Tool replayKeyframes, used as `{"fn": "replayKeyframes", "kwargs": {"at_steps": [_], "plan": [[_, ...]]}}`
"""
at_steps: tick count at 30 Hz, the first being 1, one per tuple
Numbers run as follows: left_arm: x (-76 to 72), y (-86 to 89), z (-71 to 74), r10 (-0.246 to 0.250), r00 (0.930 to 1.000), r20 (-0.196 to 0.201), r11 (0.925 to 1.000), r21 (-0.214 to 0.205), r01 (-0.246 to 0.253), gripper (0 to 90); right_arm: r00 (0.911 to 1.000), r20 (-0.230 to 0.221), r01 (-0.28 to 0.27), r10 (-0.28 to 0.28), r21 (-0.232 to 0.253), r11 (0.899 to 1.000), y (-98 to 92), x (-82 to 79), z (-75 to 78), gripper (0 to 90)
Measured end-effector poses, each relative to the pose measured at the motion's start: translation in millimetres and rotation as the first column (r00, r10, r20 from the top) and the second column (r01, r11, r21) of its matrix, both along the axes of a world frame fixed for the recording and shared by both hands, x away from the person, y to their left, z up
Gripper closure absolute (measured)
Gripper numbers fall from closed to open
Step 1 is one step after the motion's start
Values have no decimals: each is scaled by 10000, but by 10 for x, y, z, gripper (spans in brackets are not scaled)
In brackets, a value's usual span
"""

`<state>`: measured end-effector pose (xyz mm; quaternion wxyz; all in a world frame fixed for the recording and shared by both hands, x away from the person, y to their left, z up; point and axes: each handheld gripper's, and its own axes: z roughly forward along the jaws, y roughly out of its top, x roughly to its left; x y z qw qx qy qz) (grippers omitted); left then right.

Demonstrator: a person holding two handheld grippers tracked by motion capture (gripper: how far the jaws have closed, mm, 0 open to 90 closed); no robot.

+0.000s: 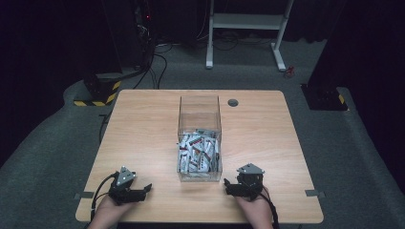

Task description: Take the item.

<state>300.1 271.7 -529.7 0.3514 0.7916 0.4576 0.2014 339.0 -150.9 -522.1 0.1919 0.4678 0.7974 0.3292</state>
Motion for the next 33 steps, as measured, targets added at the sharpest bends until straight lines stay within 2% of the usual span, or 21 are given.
{"fn": "replayKeyframes", "kwargs": {"at_steps": [16, 21, 26, 33], "plan": [[-2, -1, 1, -17, 10000, -6, 10000, 19, 17, 165, 9986, 536, -26, 10, 310, 9995, -88, -23, 129, 87], [-3, -2, 1, -6, 10000, -7, 10000, 21, 6, 164, 9963, 851, -112, 68, 515, 9986, -110, -29, 199, 87], [-5, 1, 2, -19, 10000, -18, 10000, 45, 19, 164, 9905, 1371, -154, 68, 617, 9980, -152, -41, 285, 88], [-7, 0, 1, 17, 10000, -17, 10000, 35, -17, 159, 9894, 1452, -127, 36, 615, 9980, -177, -56, 342, 90]]}}
